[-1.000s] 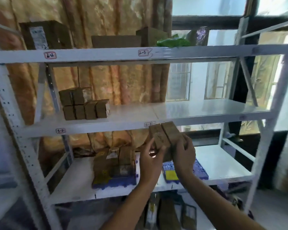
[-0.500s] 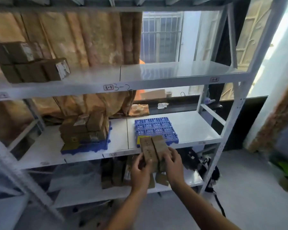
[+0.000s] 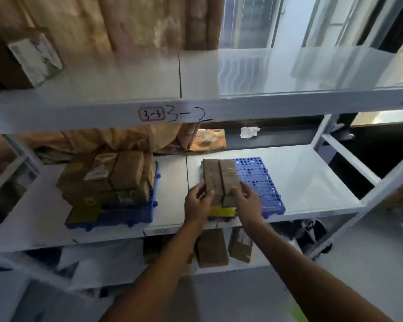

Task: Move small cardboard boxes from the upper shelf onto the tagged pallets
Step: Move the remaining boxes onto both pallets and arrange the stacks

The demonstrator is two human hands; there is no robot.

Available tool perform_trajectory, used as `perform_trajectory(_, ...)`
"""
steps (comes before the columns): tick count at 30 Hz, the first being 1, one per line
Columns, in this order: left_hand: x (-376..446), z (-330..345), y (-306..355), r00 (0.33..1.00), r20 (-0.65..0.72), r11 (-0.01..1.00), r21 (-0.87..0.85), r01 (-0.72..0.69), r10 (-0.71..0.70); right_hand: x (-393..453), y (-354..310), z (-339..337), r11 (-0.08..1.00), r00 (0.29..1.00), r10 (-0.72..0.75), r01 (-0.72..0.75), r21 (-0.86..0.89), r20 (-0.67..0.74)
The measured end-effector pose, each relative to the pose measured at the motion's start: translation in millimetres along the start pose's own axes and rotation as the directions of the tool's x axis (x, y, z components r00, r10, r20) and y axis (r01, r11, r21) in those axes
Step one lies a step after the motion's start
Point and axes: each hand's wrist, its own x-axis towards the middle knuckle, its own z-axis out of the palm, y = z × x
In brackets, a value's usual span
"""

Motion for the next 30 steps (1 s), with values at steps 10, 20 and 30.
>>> perform_trajectory(10,100,6,-38,0.991,0.061,0.992,0.044,0.114,-0.117,95,34,39,0.989,0.997,0.074,-0.069,-0.129,0.037)
perform_trajectory(20,109,13,-43,0.991,0.088,0.995,0.003,0.103,-0.103,116,46,41,0.98,0.992,0.127,-0.127,-0.151,-0.008)
perform_trajectory(30,81,-14,-53,0.948,0.079,0.855,0.414,-0.312,0.308,94,49,-13,0.704,0.967,-0.25,0.209,-0.678,0.038)
